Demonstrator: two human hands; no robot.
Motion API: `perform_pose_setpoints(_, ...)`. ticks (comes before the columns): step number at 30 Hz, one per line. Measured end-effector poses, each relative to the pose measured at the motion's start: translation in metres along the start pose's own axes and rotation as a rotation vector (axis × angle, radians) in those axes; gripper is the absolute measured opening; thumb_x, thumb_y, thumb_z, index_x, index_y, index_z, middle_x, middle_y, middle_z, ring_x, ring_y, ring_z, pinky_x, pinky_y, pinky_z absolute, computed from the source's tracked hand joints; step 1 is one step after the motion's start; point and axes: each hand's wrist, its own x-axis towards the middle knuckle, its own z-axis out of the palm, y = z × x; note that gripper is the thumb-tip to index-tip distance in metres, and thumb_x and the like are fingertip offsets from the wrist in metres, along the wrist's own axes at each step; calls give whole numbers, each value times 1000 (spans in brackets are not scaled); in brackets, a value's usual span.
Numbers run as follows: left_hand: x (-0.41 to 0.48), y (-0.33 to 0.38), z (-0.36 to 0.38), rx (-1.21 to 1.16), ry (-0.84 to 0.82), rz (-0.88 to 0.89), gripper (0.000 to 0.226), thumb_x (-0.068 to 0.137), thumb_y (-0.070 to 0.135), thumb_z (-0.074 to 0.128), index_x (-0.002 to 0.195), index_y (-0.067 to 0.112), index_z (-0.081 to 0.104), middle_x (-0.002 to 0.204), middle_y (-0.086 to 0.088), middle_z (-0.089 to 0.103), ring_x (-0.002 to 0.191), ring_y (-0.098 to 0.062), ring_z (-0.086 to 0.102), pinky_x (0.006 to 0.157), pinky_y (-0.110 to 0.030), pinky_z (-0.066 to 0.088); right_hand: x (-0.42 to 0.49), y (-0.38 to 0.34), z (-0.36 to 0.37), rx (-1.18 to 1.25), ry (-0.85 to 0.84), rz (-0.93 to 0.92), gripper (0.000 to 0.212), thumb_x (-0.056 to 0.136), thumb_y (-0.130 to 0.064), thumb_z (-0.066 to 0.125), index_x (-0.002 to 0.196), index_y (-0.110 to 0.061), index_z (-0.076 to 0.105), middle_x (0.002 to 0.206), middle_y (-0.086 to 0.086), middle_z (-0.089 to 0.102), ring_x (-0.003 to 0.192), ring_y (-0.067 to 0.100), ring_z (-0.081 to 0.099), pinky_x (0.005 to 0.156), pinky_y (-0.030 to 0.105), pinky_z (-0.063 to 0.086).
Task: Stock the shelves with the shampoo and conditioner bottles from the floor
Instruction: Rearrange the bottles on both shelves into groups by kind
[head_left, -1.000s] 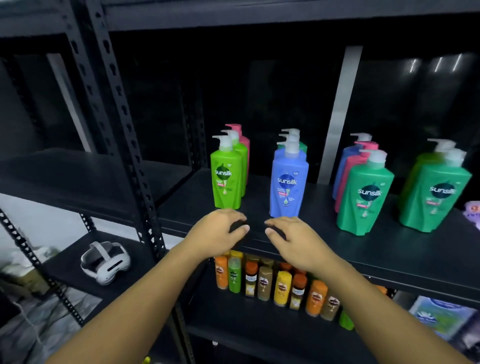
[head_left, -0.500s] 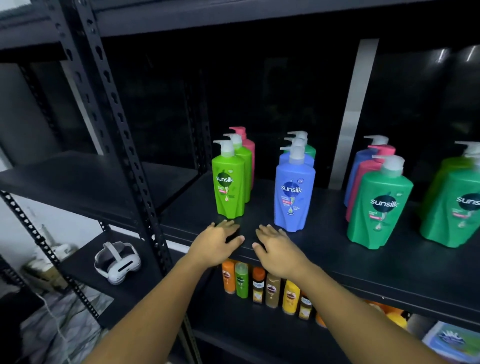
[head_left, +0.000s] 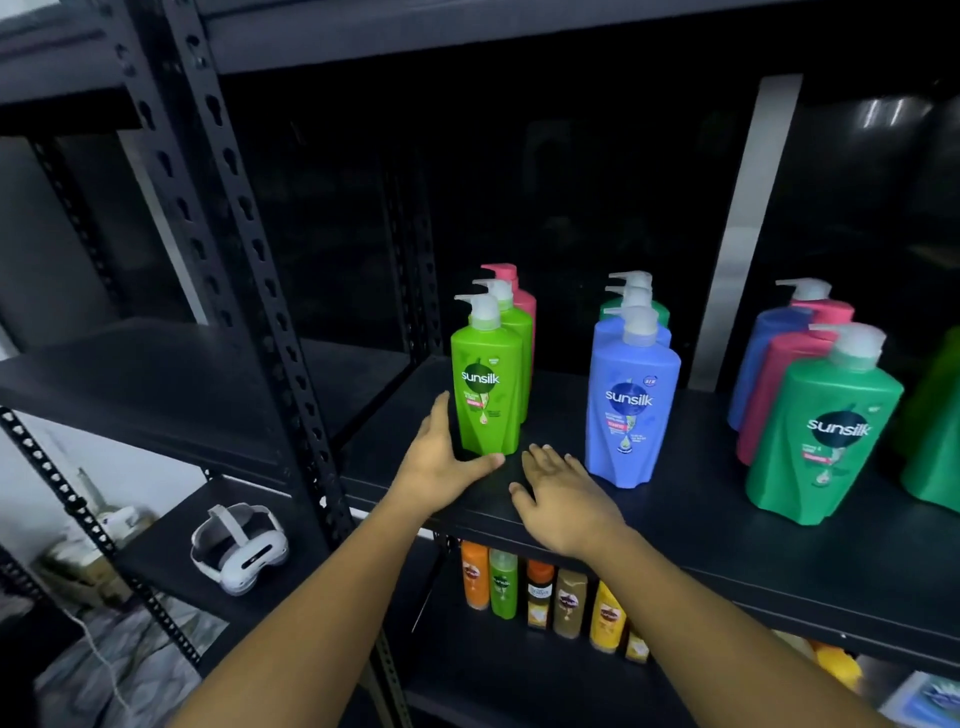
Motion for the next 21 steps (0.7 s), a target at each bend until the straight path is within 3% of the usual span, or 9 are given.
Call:
perform_pose_setpoints(4,17,-4,13,-155,27,64,127,61,57,89,157,36,9,148,5,46,135,-15,47,111,-42,45,-1,0,2,-24,14,9,71,105,-54,20,162,-12,10,170,3,6,156,14,2,127,34,2)
perform_pose_setpoints(8,27,-4,18,-150,100,134,106,63,44,91,146,35,25,128,8,59,115,-14,59,96,-45,53,-2,-2,2,-43,16,18,71,106,-54,20,162,-13,10,170,1,6,156,12,0,127,34,1)
perform_pose_setpoints(16,47,-27,-6,-115,208,24,94,57,42,90,132,34,34,118,7,63,104,-18,63,88,-40,54,-4,-3,1,-63,13,22,70,106,-55,18,162,-15,9,170,-3,4,155,8,-3,127,32,-1)
perform_pose_setpoints(21,79,-36,-24,-48,283,-35,86,60,31,95,125,19,40,112,-4,67,102,-28,64,84,-36,53,-4,-4,1,-76,16,19,69,106,-54,17,162,-15,9,170,-2,5,156,9,-2,127,33,0)
